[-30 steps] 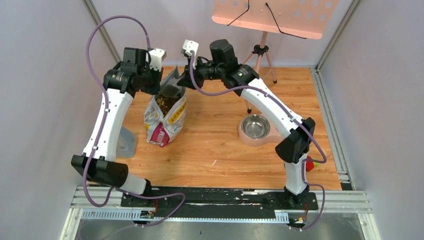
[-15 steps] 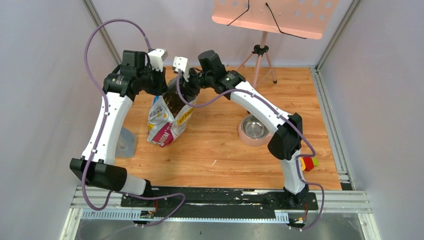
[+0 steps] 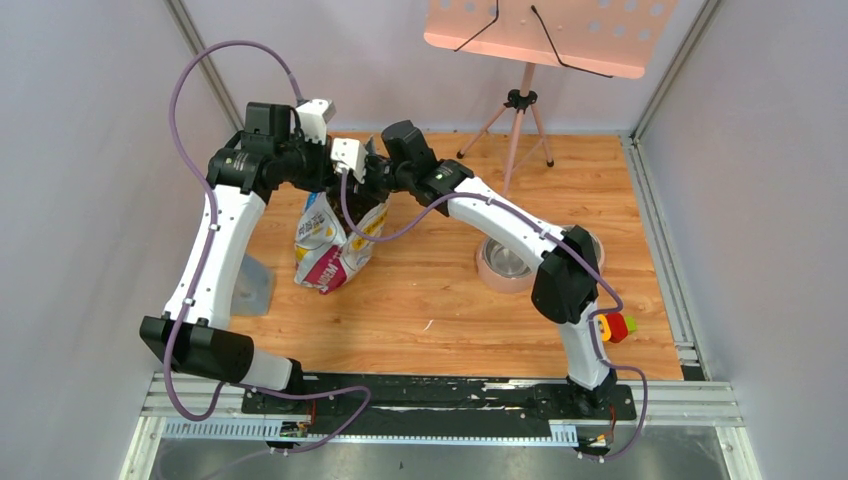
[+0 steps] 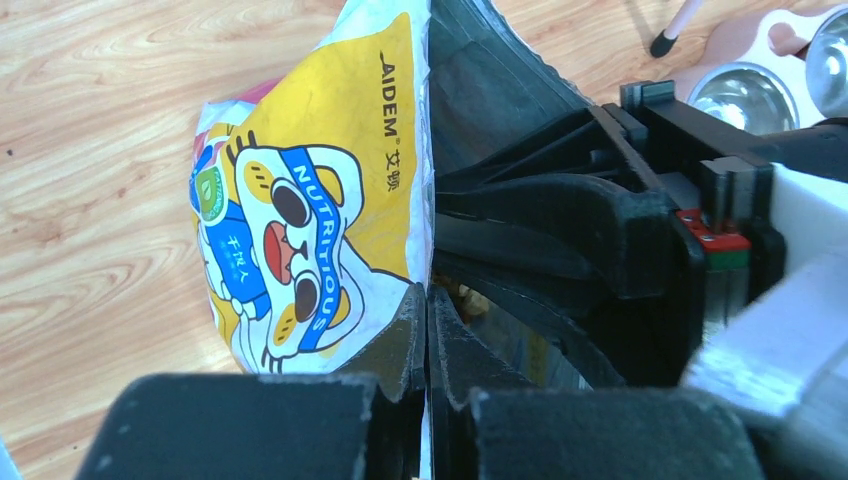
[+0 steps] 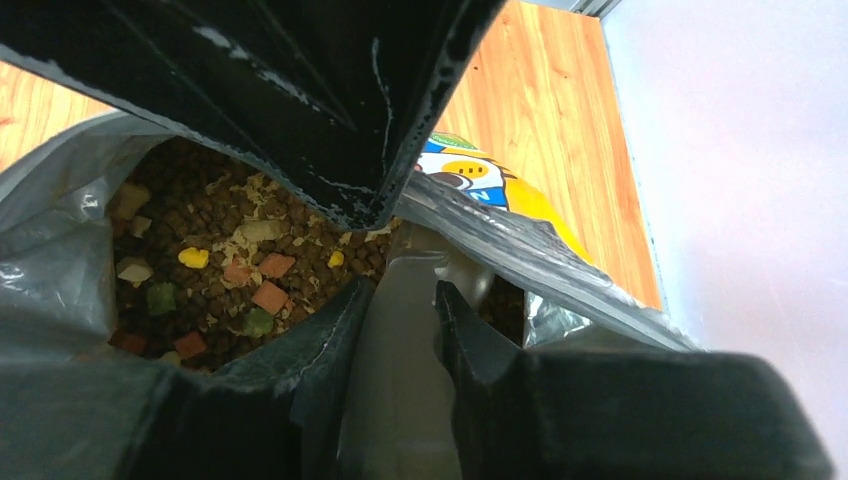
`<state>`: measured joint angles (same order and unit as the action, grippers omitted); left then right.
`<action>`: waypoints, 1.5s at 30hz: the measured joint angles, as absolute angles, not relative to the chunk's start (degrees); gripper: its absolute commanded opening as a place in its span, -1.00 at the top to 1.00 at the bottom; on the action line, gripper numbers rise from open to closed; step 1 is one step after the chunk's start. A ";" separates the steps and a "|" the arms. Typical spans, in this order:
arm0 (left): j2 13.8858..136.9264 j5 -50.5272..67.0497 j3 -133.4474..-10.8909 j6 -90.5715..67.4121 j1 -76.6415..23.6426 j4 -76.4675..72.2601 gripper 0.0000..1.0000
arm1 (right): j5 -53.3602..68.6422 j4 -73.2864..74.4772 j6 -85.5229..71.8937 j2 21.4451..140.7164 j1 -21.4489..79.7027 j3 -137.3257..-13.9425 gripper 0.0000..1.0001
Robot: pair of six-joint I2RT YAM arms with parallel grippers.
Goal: Serve the pet food
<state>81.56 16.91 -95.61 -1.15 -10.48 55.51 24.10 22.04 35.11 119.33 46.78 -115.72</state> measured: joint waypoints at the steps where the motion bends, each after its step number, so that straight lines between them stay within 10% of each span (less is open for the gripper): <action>1: 81.56 17.08 -95.61 -1.21 -10.52 55.37 1.00 | 24.21 21.96 35.11 119.42 46.74 -115.55 1.00; 18: 81.58 15.44 -95.74 -2.33 -10.96 54.83 1.00 | 29.41 26.04 32.01 119.85 45.91 -114.50 1.00; 45: 82.19 15.11 -95.74 -0.95 -11.18 54.11 1.00 | 47.33 28.42 -29.39 129.51 36.12 -128.60 1.00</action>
